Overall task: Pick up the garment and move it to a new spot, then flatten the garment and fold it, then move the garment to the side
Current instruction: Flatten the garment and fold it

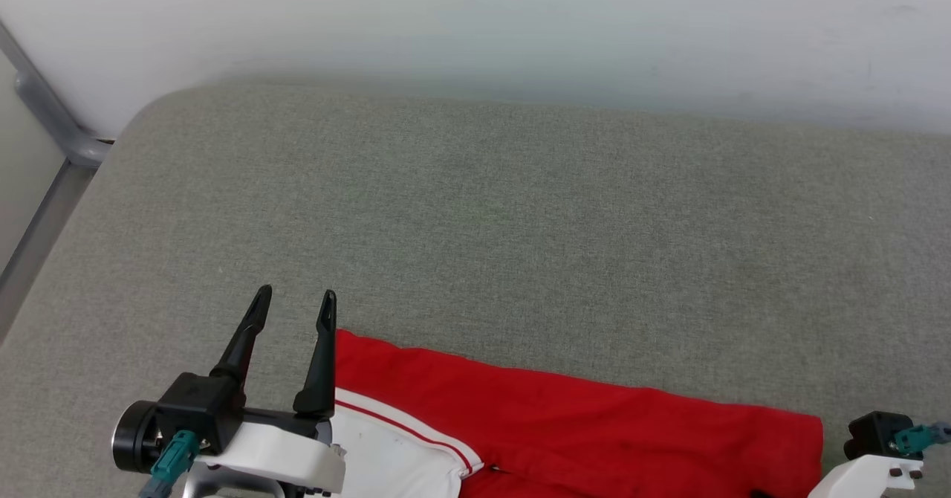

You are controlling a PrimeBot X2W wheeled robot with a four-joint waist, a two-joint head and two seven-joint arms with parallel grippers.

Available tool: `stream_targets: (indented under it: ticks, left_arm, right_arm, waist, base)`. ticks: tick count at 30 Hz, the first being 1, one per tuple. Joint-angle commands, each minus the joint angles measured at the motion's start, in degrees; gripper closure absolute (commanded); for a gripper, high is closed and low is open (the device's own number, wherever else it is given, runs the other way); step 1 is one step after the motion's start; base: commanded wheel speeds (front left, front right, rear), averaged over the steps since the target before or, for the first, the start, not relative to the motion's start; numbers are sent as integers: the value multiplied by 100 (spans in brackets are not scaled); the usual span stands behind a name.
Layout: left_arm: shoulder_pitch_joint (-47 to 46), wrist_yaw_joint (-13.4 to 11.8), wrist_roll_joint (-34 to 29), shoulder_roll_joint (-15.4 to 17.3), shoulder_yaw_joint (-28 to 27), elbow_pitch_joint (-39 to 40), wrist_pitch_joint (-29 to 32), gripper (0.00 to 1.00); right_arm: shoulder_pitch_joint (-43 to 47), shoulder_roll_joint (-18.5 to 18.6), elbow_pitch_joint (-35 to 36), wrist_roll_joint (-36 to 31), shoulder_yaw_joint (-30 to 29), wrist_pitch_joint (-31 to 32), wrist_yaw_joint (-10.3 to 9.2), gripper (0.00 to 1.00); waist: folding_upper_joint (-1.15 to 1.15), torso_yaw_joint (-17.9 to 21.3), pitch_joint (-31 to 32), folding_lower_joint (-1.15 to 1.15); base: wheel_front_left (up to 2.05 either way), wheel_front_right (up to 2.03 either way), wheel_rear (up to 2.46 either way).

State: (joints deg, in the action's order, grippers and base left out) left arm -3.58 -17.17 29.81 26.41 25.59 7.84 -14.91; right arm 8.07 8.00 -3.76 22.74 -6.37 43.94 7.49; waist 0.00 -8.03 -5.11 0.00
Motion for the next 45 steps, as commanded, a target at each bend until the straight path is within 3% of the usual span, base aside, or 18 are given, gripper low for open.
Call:
stream_targets:
  ticks: [1, 14, 24, 29, 32, 36, 40, 45]
  left_arm:
    - [-59, 35, -59, -27, 0, -8, -36, 0]
    - [-27, -8, -185, 170, -10, -65, 61, 0]
    - [106, -74, -178, 231, 73, -27, 194, 0]
    - [162, -96, -207, 308, 92, -10, 251, 0]
    - [163, -112, -220, 319, 105, 15, 284, 0]
    - [124, -100, -205, 321, 127, 7, 312, 0]
    - [49, -72, -178, 294, 161, -19, 347, 0]
    - [-40, -36, -165, 257, 214, -24, 356, 0]
  right_arm:
    - [-59, -110, -163, 95, 110, 44, -1, 100]
    - [-318, 210, 112, 241, 80, -206, -2, 100]
    - [-30, 441, 143, 159, -1196, 39, -2, 100]
    - [-88, 316, 234, 306, -1593, 343, -2, 100]
    - [-230, -8, 315, 835, -1668, 766, -1, 100]
    - [-370, -382, 519, 2040, -1594, 1453, -1, 100]
    - [-427, -509, 534, 3310, -1431, 1959, -1, 100]
    - [-542, -516, 164, 4566, -793, 1797, -1, 100]
  waist:
    - [0, 19, -16, 0]
    - [0, 239, 209, 0]
    - [0, 353, 373, 0]
    - [0, 424, 418, 0]
    - [0, 437, 439, 0]
    - [0, 412, 465, 0]
    - [0, 336, 497, 0]
    - [0, 193, 486, 0]
  base:
    - [0, 0, 0]
    - [0, 0, 0]
    - [0, 0, 0]
    - [0, 0, 0]
    - [0, 0, 0]
    - [0, 0, 0]
    - [0, 0, 0]
    - [0, 0, 0]
